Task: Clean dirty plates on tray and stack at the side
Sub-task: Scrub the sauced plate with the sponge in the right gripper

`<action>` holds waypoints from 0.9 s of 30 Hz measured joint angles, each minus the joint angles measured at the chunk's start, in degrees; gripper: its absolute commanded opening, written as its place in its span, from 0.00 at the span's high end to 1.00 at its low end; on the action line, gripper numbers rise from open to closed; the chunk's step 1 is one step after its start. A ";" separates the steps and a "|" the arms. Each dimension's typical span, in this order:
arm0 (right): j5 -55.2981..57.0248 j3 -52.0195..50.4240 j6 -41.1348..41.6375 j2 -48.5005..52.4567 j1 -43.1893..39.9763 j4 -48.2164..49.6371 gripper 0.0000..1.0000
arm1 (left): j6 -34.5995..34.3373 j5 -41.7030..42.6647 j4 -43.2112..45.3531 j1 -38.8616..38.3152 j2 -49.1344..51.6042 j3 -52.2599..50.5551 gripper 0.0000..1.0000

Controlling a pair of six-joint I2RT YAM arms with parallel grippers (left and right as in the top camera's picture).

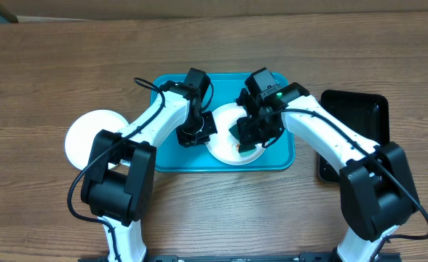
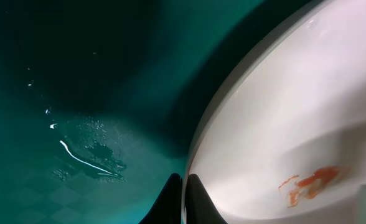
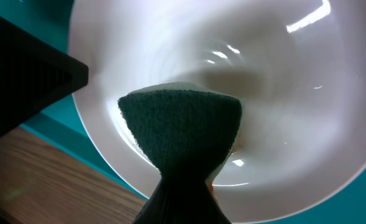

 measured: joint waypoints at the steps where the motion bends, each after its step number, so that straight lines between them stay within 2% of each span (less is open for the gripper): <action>1: -0.02 -0.07 0.04 0.35 0.22 -0.04 0.96 | -0.15 0.00 0.00 0.00 0.00 0.00 0.96; 11: 0.26 -0.98 1.42 4.74 4.48 1.77 0.96 | -0.83 -0.63 0.13 0.00 0.02 -0.02 0.96; 27: -0.13 0.09 8.35 7.43 2.19 0.28 0.96 | -0.81 -0.87 -0.79 -0.07 0.07 -0.02 0.96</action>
